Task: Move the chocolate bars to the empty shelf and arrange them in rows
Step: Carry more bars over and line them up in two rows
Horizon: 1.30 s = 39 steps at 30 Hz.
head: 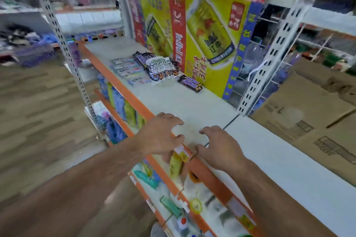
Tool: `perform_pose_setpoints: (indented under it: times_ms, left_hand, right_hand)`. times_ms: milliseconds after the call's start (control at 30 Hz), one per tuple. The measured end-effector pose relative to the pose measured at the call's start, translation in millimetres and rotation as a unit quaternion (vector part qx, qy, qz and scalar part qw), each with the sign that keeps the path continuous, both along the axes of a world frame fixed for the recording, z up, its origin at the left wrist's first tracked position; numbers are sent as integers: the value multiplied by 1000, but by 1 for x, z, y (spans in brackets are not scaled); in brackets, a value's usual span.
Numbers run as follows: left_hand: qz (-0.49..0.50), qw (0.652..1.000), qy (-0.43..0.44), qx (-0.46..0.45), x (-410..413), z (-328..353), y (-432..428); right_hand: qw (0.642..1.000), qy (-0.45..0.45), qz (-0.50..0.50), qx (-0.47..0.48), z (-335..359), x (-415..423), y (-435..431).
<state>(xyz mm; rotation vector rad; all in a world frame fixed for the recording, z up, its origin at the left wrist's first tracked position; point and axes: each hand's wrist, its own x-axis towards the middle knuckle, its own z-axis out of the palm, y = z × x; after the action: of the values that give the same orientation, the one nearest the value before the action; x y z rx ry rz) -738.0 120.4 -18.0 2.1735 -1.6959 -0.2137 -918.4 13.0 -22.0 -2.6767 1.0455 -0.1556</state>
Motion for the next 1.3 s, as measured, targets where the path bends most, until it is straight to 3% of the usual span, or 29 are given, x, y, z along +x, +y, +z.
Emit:
perform_pose_setpoints:
  times_ms: [567, 867, 967, 1133, 1300]
  left_hand:
    - [38, 999, -13, 26, 207, 8, -86]
    - [-23, 998, -57, -34, 350, -6, -161]
    - [-72, 988, -128, -46, 391, -5, -188]
    - [-149, 970, -181, 57, 432, -2, -224]
    - [-180, 970, -159, 45, 450, -2, -237]
  right_hand:
    - [998, 1, 49, 28, 0, 210, -100]
    - [997, -28, -73, -1, -6, 314, -118]
    - [994, 12, -102, -23, -7, 342, -118]
    - [982, 58, -173, -47, -8, 370, -117]
    - [975, 17, -218, -32, -11, 384, -110]
